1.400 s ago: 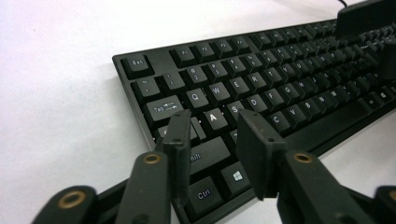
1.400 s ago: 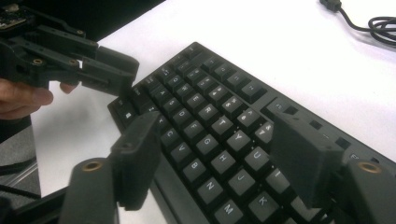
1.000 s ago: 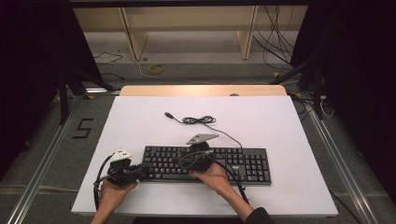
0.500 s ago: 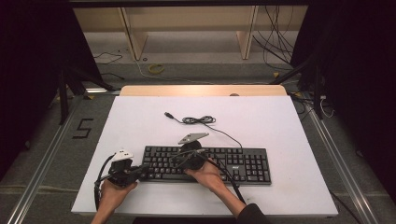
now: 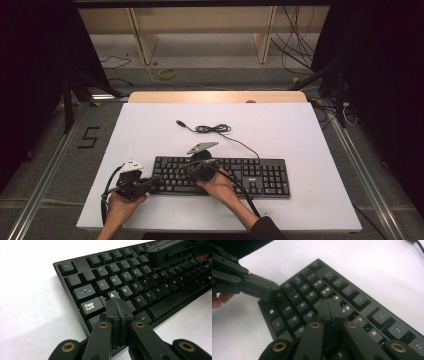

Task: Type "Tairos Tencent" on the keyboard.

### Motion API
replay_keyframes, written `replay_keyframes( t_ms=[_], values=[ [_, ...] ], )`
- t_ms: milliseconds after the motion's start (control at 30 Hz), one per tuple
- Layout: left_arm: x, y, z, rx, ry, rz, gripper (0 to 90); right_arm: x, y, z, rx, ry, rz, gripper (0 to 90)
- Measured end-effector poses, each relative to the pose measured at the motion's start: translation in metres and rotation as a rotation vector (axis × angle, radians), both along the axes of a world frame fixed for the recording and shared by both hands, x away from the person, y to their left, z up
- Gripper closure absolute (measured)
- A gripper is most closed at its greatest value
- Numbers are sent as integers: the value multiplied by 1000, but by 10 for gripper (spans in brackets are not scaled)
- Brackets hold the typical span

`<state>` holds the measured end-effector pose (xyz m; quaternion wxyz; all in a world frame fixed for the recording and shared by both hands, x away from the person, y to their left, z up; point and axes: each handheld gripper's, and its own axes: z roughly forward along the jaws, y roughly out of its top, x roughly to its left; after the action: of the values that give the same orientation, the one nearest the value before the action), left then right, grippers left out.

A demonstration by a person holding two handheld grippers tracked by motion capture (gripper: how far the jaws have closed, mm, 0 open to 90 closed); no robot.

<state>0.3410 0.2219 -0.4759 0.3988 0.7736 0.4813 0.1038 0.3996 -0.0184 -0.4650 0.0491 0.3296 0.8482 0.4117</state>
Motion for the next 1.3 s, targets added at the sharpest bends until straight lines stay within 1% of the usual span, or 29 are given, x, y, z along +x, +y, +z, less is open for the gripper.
replay_keyframes(
  t_ms=[133, 433, 700, 833, 900, 967, 1033, 1067, 1100, 1233, 1300],
  values=[
    [1, 0, -1, 5, 2, -2, 890, 2, -1, -2, -16, 8, -8, 900],
    [4, -1, -3, 17, 11, 1, 890, 4, -1, -5, -37, 9, -20, 900],
    [5, 0, -4, 17, 16, 3, 891, 6, -1, -6, -46, 14, -29, 900],
    [5, -1, -4, 14, 17, 6, 891, 6, 0, -8, -59, 18, -31, 900],
    [5, -1, -5, 31, 24, 2, 891, 7, 0, -9, -62, 18, -33, 900],
    [5, -2, -5, 29, 27, -2, 892, 6, 0, -9, -63, 22, -38, 900],
    [4, -3, -5, 28, 26, 0, 892, 6, 1, -11, -80, 23, -36, 900],
    [4, -3, -5, 32, 26, -2, 892, 6, 1, -12, -80, 17, -36, 900],
    [4, -4, -5, 34, 27, -2, 893, 7, 1, -12, -79, 21, -38, 900],
    [4, -4, -5, 29, 29, -1, 893, 6, 2, -12, -87, 11, -38, 900],
    [4, -4, -5, 29, 30, -1, 893, 6, 2, -12, -85, 14, -37, 900]
  ],
)
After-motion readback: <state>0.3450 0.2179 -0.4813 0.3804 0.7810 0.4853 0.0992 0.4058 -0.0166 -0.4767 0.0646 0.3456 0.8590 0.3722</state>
